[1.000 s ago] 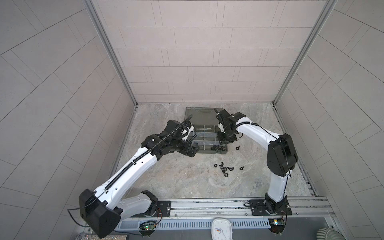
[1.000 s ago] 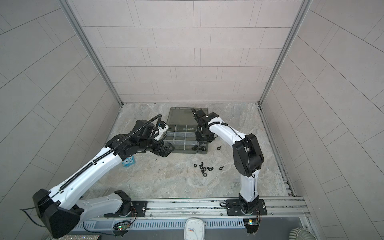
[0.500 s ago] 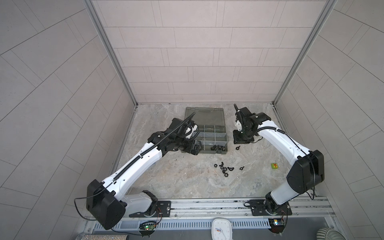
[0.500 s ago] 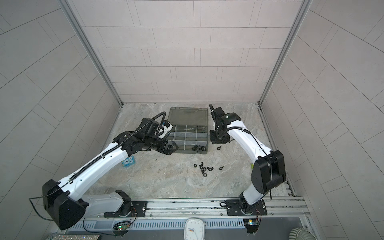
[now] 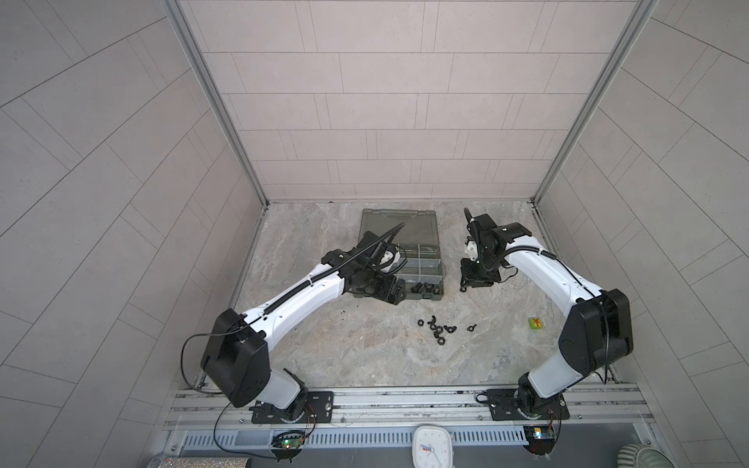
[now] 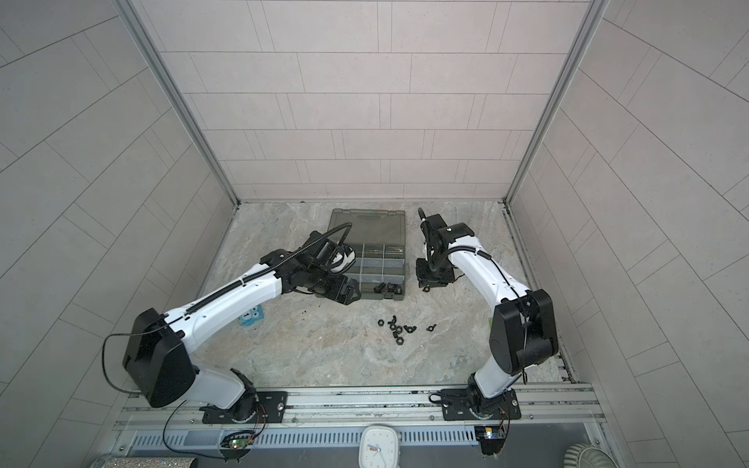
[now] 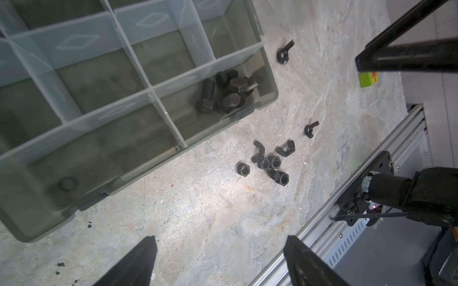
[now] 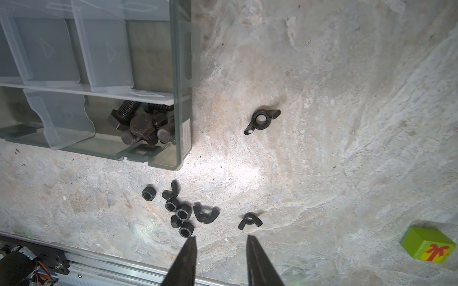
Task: Sort the screws and nuts into containers
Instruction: Pick up the nut at the center of the table.
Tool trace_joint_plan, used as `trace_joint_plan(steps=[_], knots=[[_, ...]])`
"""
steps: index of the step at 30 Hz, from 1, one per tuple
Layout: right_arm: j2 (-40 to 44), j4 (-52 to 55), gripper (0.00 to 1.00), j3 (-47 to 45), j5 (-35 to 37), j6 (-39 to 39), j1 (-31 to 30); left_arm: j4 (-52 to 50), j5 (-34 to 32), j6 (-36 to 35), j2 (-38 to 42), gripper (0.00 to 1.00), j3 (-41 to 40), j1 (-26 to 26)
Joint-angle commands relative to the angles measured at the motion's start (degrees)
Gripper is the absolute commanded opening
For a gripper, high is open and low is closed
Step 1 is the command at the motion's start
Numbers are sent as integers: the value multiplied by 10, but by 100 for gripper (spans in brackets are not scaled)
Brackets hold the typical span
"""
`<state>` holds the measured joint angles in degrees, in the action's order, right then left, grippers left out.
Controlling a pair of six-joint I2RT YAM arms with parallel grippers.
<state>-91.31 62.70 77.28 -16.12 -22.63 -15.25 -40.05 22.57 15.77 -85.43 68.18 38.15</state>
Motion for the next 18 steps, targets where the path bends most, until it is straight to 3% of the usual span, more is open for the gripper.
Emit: trace_joint_plan(steps=[1, 5, 7, 9, 10, 14, 16, 18], knots=[[1, 8, 43, -7, -12, 19, 15, -5, -15, 9, -22, 87, 14, 27], [24, 4, 60, -26, -8, 15, 21, -35, -31, 3, -50, 87, 34, 46], [43, 0, 74, -39, -6, 11, 21, -47, -39, 0, -66, 87, 42, 52], [61, 2, 78, -48, 1, 10, 21, -54, -40, -8, -78, 87, 47, 59], [71, 5, 85, -52, 8, 10, 21, -57, -43, -13, -84, 86, 51, 63], [111, 11, 90, -69, 19, -1, 22, -63, -49, -24, -107, 84, 61, 80], [134, 12, 99, -84, 19, -10, 22, -67, -57, -25, -119, 83, 69, 88], [154, 13, 99, -98, 17, -17, 22, -65, -61, -25, -125, 82, 70, 96]])
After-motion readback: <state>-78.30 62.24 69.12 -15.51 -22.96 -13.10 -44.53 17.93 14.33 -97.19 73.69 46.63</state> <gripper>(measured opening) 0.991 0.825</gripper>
